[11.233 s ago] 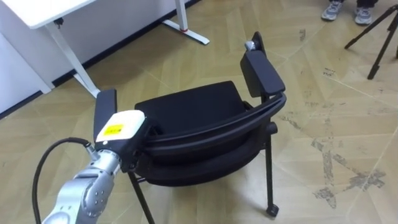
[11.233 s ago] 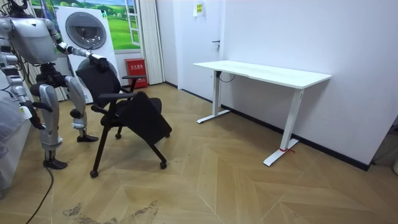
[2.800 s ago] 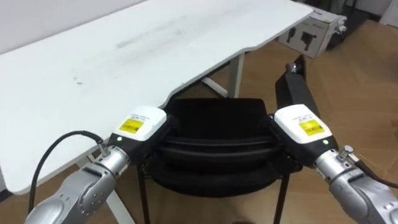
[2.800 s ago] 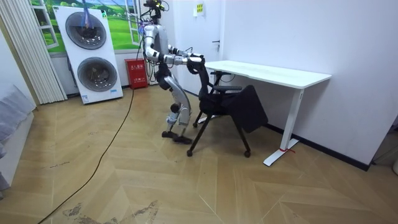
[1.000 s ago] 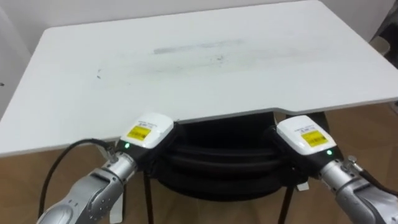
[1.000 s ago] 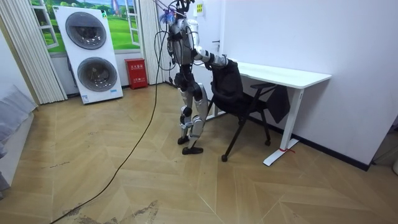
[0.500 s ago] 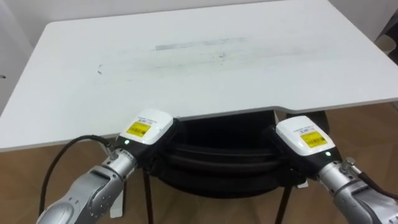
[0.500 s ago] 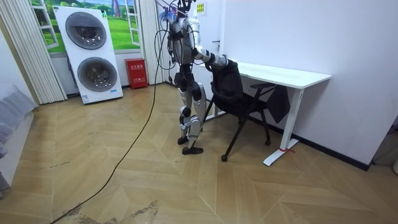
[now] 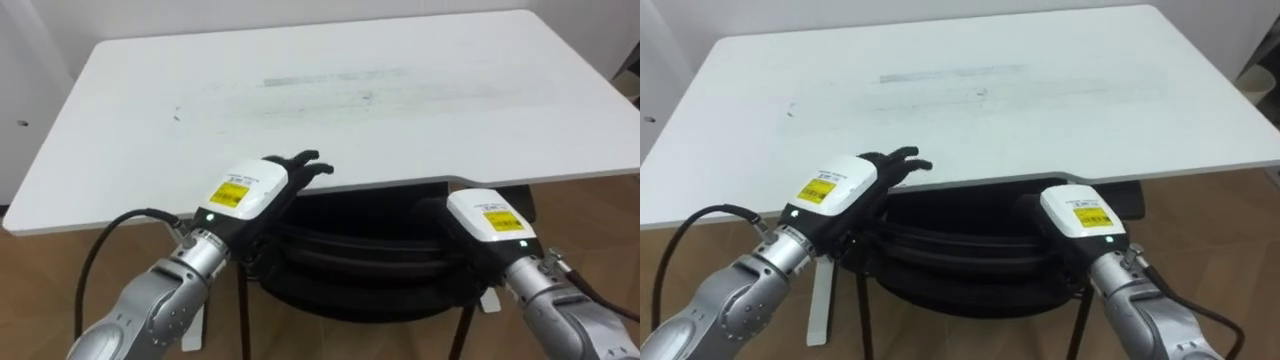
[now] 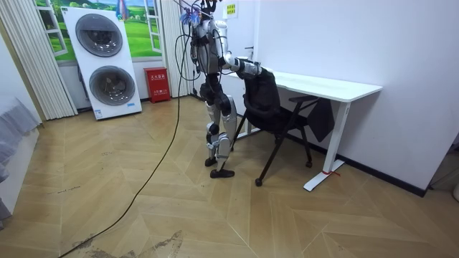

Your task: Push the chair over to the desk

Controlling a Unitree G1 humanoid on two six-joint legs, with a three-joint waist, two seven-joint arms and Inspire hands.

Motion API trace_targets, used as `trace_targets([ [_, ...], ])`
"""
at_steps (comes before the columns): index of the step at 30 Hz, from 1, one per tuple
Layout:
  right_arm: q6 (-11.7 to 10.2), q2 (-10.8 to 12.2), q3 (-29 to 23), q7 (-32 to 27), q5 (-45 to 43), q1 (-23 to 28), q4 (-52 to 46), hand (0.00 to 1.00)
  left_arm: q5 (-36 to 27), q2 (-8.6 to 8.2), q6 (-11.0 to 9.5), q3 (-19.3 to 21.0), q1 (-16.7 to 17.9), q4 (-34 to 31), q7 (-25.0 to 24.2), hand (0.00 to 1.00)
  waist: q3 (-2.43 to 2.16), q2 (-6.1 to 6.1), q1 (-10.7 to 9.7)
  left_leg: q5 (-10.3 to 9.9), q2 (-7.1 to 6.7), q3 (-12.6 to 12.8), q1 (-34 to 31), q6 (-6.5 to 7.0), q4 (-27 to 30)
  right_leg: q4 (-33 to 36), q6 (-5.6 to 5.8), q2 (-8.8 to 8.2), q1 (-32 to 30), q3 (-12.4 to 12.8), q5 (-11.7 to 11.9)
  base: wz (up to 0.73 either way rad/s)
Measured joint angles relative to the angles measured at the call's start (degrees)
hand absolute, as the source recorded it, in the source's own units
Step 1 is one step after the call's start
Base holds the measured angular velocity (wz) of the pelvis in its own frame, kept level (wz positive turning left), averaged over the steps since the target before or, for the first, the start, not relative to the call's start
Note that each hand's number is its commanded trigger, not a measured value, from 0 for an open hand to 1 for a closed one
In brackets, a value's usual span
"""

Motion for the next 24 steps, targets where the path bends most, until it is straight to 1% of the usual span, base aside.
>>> trace_targets([
  [3, 0.0, -0.1, -0.4, 0.3, 0.3, 0.1, 0.0, 0.0, 0.0, 0.31, 0.0, 0.0, 0.0, -0.7, -0.2, 0.0, 0.01, -0.28, 0.0, 0.0, -0.24, -0.1, -0.1, 0.17, -0.3, 0.0, 0.02, -0.16, -0.2, 0.1, 0.2, 0.0],
  [7, -0.1, 0.0, -1.0, 1.2, 0.3, 0.1, -0.1, 0.0, 0.0, 1.02, -0.1, 0.0, 0.0, -1.7, -0.4, 0.0, -0.02, -0.37, 0.0, -0.1, -0.31, -0.2, -0.3, 0.38, -0.3, -0.1, -0.73, -0.16, -0.1, 0.0, 0.6, 0.01],
  [8, -0.1, 0.0, -1.0, 1.2, 0.3, 0.1, -0.1, 0.0, 0.0, 1.07, -0.1, 0.0, 0.0, -1.7, -0.4, 0.0, -0.02, -0.37, 0.1, -0.1, -0.32, -0.2, -0.3, 0.38, -0.3, -0.2, -1.02, -0.16, -0.1, 0.0, 0.8, 0.0],
  [10, -0.1, 0.1, -1.0, 1.2, 0.3, -0.1, -0.1, 0.0, 0.0, 1.07, -0.1, 0.0, -0.1, -1.9, -0.4, 0.0, -0.04, -0.34, 0.2, -0.1, -0.25, -0.2, -0.4, 0.33, -0.2, -0.8, -2.12, -0.15, 0.0, -0.7, 1.5, 0.02],
  [11, -0.1, 0.1, -1.2, 1.2, 0.3, -0.1, -0.1, 0.0, 0.0, 1.13, -0.1, 0.0, -0.5, -2.0, -0.5, 0.0, -0.03, -0.34, 0.2, -0.1, -0.25, -0.4, -0.7, 0.29, -0.2, -1.1, -2.27, -0.13, 0.0, -1.1, 1.7, 0.07],
  [15, -0.1, 0.1, -1.6, 1.3, 0.3, -0.1, -0.1, 0.0, 0.0, 1.13, -0.4, 0.5, -0.6, -2.0, -0.5, 0.0, -0.01, -0.3, 0.5, 0.1, -0.25, -0.5, -0.7, 0.26, -0.3, -1.2, -2.26, -0.07, 0.0, -1.1, 1.9, 0.02],
  [18, -0.9, 0.1, -2.7, 1.3, 0.3, -0.1, -0.1, 0.0, -0.1, 1.54, -1.4, 2.3, -0.6, -2.0, -0.5, 0.0, 0.07, -0.01, 0.8, 0.2, -0.15, -0.5, -1.0, 0.39, -0.3, -2.1, -2.21, 0.18, 0.0, -1.2, 2.4, 0.0],
  [21, -2.1, 0.0, -4.0, 1.3, 0.2, 0.0, -0.1, 0.0, -0.4, 1.75, -3.4, 4.3, -0.6, -2.0, -0.5, 0.0, 0.17, 0.14, 1.1, 0.3, -0.21, -0.5, -1.2, 0.51, -0.3, -2.1, -2.17, 0.19, -0.1, -1.1, 2.6, 0.0],
  [22, -2.9, -0.1, -5.1, 1.3, 0.2, 0.3, -0.1, 0.0, -0.5, 2.01, -4.8, 6.0, -0.6, -2.3, -0.5, 0.0, 0.2, 0.25, 1.5, 0.3, -0.23, -0.5, -1.2, 0.53, -0.3, -2.0, -2.15, 0.1, -0.1, -1.1, 2.6, 0.0],
  [23, -3.3, -0.3, -5.7, 1.3, 0.2, 0.4, -0.1, 0.0, -0.6, 2.2, -5.6, 8.2, -0.6, -3.1, -0.5, 0.0, 0.28, 0.43, 1.7, 0.3, -0.26, -0.4, -1.1, 0.62, -0.2, -1.9, -2.08, 0.02, -0.1, -1.1, 2.7, 0.0],
  [24, -3.5, -0.3, -6.1, 1.3, 0.1, 0.4, -0.1, 0.0, -0.5, 2.39, -5.8, 9.4, -0.6, -3.5, -0.5, 0.0, 0.28, 0.59, 1.8, 0.3, -0.27, -0.4, -1.1, 0.64, -0.2, -1.9, -2.03, 0.0, -0.2, -1.1, 2.7, 0.0],
])
